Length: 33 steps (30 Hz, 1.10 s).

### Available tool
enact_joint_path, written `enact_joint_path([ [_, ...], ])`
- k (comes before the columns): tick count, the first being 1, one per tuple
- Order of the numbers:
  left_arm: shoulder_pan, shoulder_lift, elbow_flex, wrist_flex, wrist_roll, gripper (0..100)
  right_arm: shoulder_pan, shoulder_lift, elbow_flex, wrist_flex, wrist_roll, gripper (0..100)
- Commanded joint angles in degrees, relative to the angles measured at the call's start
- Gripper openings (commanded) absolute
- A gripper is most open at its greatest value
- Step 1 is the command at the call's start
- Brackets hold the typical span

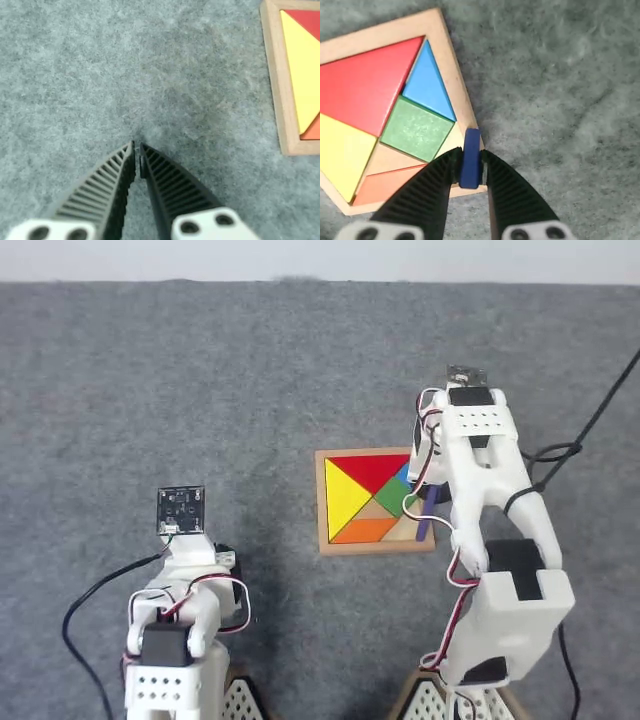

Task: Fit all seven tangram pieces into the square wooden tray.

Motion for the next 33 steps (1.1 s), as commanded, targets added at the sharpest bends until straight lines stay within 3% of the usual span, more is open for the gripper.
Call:
enact_joint_path([
  [1, -0.4, -1.1, -0.7, 0.1, -0.6, 1, 1.6, -3.1, -0.2, 1.2, 0.9, 0.9],
  [4, -0.4, -1.1, -0.7, 0.1, -0.6, 1, 2.3, -3.1, -0.5, 1.7, 0.7, 2.5],
  [12, -0.4, -1.1, -0.7, 0.1, -0.6, 1, -2.2, -3.7, -0.6, 1.7, 1.0, 25.4],
  [19, -0.4, -1.1, -0.7, 0.1, -0.6, 1, -4.3, -3.3, -3.8, 0.8, 0.8, 25.3],
  [26, -0.4, -1.1, -0.7, 0.1, -0.6, 1, 0.5, -7.5, -3.9, 3.4, 1.1, 25.2],
  [33, -0.4, -1.1, -0.7, 0.1, -0.6, 1, -7.1, -9.0, 1.4, 0.2, 3.1, 25.2],
])
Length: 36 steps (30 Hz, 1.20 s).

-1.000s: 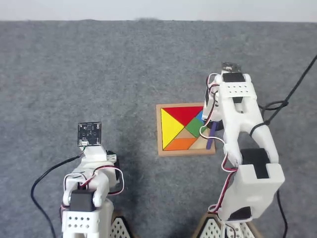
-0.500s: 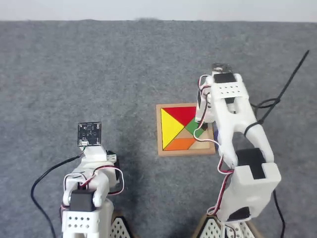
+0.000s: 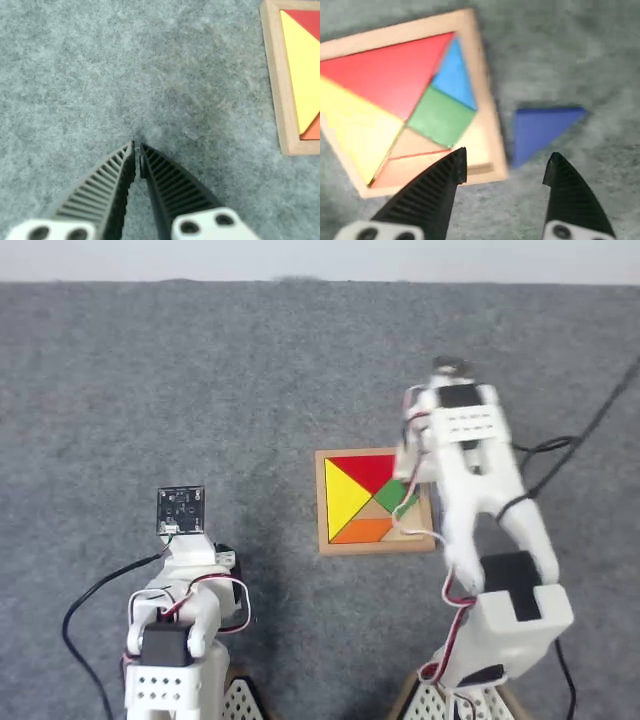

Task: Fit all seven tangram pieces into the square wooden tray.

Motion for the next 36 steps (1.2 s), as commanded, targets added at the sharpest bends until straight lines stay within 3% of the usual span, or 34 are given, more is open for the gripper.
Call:
enact_joint_path([
  [1, -0.4, -1.1, -0.7, 0.1, -0.6, 1, -0.2, -4.8, -0.1, 0.7, 4.0, 25.2],
  [6, -0.4, -1.1, -0.7, 0.1, -0.6, 1, 12.7, -6.9, 1.7, 0.9, 4.7, 16.7],
  [8, -0.4, -1.1, -0.7, 0.1, -0.6, 1, 14.5, -5.1, 4.1, -1.5, 0.6, 12.7],
  [12, -0.4, -1.1, -0.7, 0.1, -0.6, 1, 13.9, 1.7, 7.1, -7.2, -10.5, 13.5],
  [21, -0.4, -1.1, -0.7, 0.1, -0.6, 1, 11.1, 17.9, -10.6, -1.0, -14.9, 13.3],
  [30, -0.4, -1.1, -0.7, 0.1, -0.6, 1, 10.4, 20.9, -11.2, 1.5, -12.9, 13.2],
  [36, -0.4, -1.1, -0.7, 0.1, -0.6, 1, 10.2, 15.7, -2.5, -6.0, -9.8, 13.9],
])
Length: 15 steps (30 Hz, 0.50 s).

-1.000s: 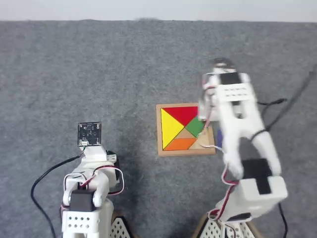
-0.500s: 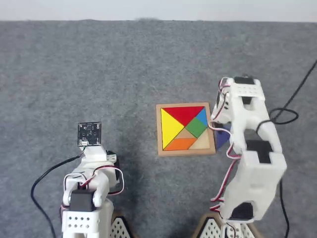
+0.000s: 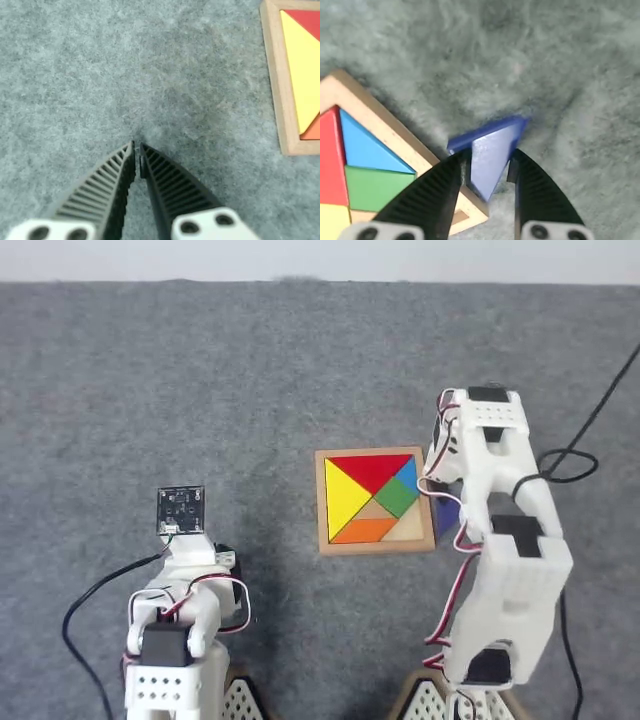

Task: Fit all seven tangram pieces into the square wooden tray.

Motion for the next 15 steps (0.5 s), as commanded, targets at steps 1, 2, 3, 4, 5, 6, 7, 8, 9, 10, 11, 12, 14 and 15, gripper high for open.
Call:
enact_joint_path([
  [1, -0.4, -1.1, -0.7, 0.1, -0.6, 1, -1.5, -3.9, 5.5, -4.8, 1.7, 13.9],
  [2, -0.4, -1.1, -0.7, 0.1, -0.6, 1, -1.8, -5.1, 6.8, -5.6, 1.7, 13.9],
  [3, -0.4, -1.1, -0.7, 0.1, -0.6, 1, -1.9, -6.1, 7.9, -6.2, 1.7, 14.6],
  [4, -0.4, -1.1, -0.7, 0.1, -0.6, 1, -2.0, -6.9, 9.1, -6.9, 1.8, 16.1],
  [5, -0.4, -1.1, -0.7, 0.1, -0.6, 1, -2.1, -7.5, 10.3, -7.5, 1.8, 18.0],
  [6, -0.4, -1.1, -0.7, 0.1, -0.6, 1, -2.1, -7.9, 11.1, -8.0, 2.0, 19.9],
  [7, -0.4, -1.1, -0.7, 0.1, -0.6, 1, -2.2, -8.0, 12.0, -8.7, 2.2, 21.4],
  [8, -0.4, -1.1, -0.7, 0.1, -0.6, 1, -2.3, -8.1, 12.5, -9.1, 2.7, 22.4],
  [9, -0.4, -1.1, -0.7, 0.1, -0.6, 1, -2.4, -8.2, 12.9, -9.5, 3.0, 22.2],
  [10, -0.4, -1.1, -0.7, 0.1, -0.6, 1, -2.9, -8.2, 13.1, -9.5, 3.0, 21.4],
  [11, -0.4, -1.1, -0.7, 0.1, -0.6, 1, -3.3, -8.2, 13.3, -9.5, 3.1, 20.6],
  [12, -0.4, -1.1, -0.7, 0.1, -0.6, 1, -3.8, -8.2, 13.3, -9.5, 3.0, 19.8],
  [14, -0.4, -1.1, -0.7, 0.1, -0.6, 1, -4.8, -7.8, 13.0, -9.6, 2.8, 19.1],
  [15, -0.4, -1.1, -0.7, 0.1, -0.6, 1, -5.0, -7.7, 13.1, -10.2, 2.5, 19.1],
])
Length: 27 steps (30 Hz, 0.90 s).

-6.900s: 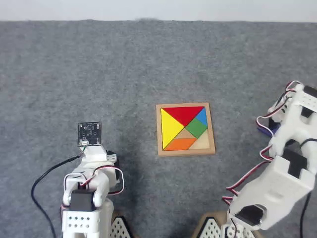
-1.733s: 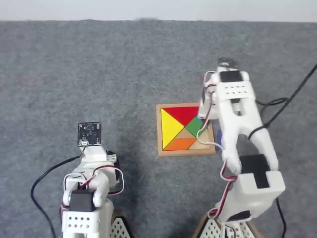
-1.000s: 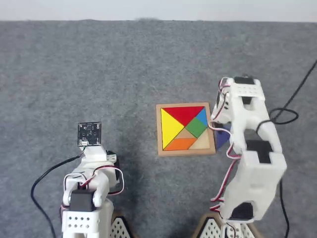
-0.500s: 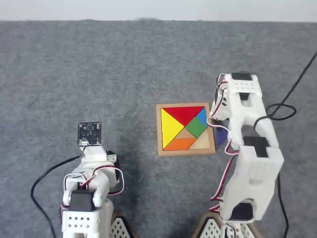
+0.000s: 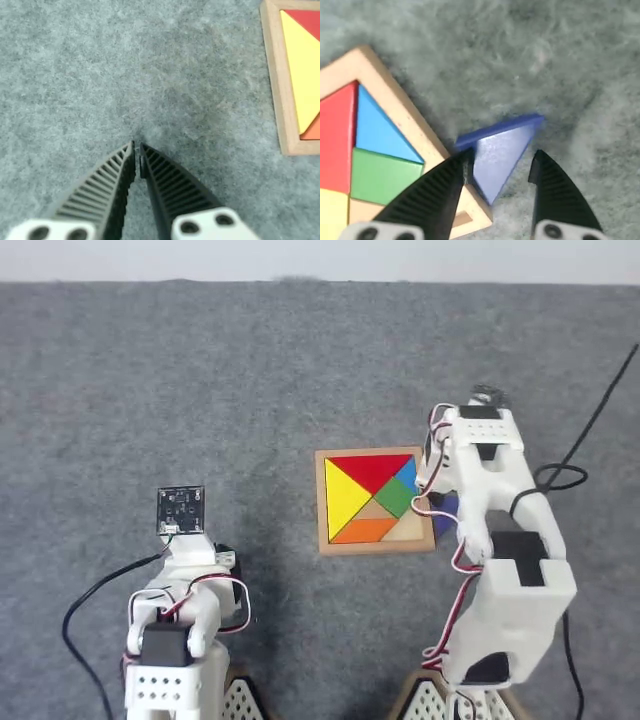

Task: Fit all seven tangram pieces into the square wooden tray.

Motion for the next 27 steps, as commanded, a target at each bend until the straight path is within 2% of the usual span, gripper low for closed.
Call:
enact_joint_path([
  [1, -0.4, -1.1, -0.7, 0.1, -0.6, 1, -2.1, 0.5, 1.1, -1.5, -0.2, 19.1],
  [10, -0.4, -1.1, -0.7, 0.1, -0.6, 1, -1.9, 1.3, 0.2, -0.2, -0.4, 18.4],
  [14, -0.4, -1.1, -0.7, 0.1, -0.6, 1, -2.1, 0.9, -0.2, -0.6, -0.4, 12.3],
  [19, -0.4, -1.1, -0.7, 0.1, -0.6, 1, -2.1, -1.0, -0.9, -0.7, -0.4, 11.4],
  [21, -0.4, -1.1, -0.7, 0.1, -0.6, 1, -1.7, -2.4, -1.4, -0.7, -0.3, 7.8],
  [25, -0.4, -1.1, -0.7, 0.1, -0.6, 1, -2.2, -6.0, -1.1, -0.7, 3.9, 1.0],
  [27, -0.4, -1.1, -0.7, 0.1, -0.6, 1, -2.1, -8.0, -1.0, -0.2, 4.0, 0.7],
])
